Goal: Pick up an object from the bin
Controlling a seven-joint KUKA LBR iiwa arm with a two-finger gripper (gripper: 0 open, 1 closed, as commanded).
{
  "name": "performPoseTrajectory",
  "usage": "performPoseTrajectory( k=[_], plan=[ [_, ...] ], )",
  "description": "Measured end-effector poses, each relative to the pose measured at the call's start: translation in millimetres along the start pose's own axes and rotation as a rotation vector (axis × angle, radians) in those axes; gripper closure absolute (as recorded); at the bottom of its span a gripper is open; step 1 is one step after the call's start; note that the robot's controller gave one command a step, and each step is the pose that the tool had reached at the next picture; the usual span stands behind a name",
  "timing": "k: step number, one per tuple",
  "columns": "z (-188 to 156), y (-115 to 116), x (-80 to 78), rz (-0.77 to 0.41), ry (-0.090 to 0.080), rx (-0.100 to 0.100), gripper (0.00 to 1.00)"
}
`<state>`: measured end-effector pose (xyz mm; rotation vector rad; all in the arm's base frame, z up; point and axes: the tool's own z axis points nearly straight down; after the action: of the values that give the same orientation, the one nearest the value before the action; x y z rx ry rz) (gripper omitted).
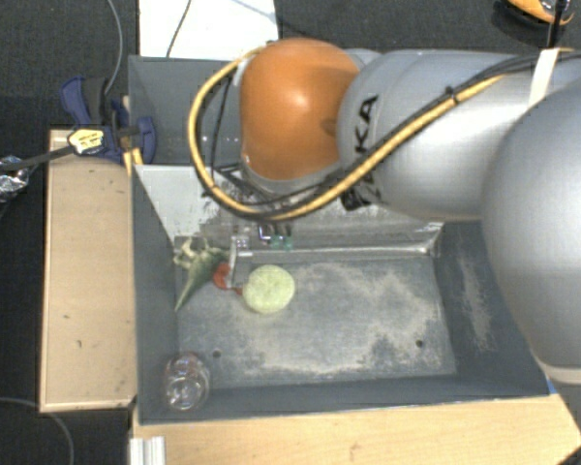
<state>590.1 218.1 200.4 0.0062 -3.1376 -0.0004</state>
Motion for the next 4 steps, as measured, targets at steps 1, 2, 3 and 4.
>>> performPoseTrajectory(
  k=[1,2,3,4],
  plan=[
    [-5,-1,-1.4,0.004,-0.007,-0.002,0.00],
    [1,-15,7.6,-0.080,-0.009,-0.003,0.00],
    [9,-63,18.0,-0.184,-0.006,-0.001,0.00],
    [18,-84,19.5,0.034,-0.007,-0.001,0.00]
  ],
)
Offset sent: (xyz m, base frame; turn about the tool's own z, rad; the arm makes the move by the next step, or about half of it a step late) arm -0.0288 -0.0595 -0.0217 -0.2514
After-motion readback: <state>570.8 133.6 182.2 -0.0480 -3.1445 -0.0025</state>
